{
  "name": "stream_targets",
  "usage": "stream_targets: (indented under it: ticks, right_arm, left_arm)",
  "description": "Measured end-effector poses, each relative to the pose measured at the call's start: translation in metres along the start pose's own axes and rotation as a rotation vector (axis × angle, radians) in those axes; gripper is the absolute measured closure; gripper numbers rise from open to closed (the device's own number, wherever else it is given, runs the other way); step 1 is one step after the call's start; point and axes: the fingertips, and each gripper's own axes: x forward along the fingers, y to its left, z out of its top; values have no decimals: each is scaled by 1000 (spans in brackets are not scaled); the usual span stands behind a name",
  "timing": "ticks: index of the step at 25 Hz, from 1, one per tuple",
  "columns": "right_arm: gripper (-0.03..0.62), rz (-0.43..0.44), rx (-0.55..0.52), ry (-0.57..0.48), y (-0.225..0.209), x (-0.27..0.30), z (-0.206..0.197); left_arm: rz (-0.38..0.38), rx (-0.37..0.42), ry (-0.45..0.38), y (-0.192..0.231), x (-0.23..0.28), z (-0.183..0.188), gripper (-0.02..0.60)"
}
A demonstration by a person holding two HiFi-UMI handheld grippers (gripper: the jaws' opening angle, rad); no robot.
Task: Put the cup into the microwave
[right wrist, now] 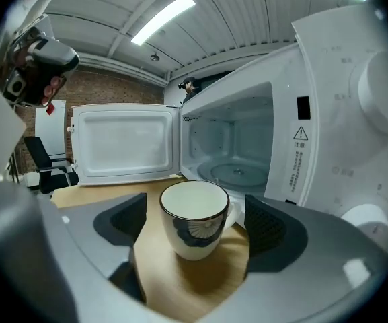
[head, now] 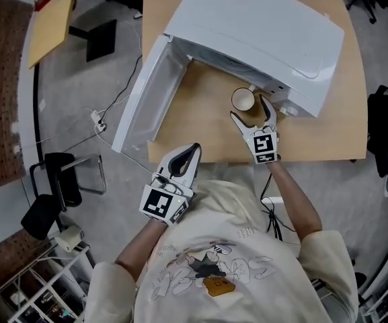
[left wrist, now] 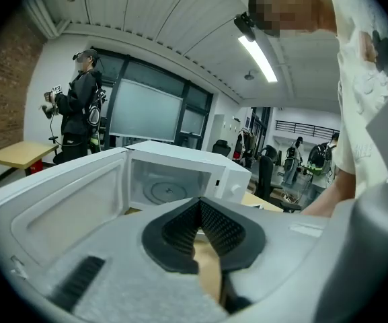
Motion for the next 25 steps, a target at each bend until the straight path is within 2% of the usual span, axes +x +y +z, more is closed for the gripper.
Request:
stream_targets:
  ticks: [4,10,18,25]
  right_arm:
    - [145,30,6,-3,0,12,-8]
    - [148,65,3,-12,2,22,-14]
    - [169,82,-10,-22,4,30,-19]
    - [197,84,-5,-37,3,35,-19]
  left_arm:
    - [40,-9,-39,3,-1,3,580]
    - [112,-18,-174,17,8,10,580]
    - [152,19,-186,33,38,-12,580]
    - [133,60,-154,28,62,-26,580]
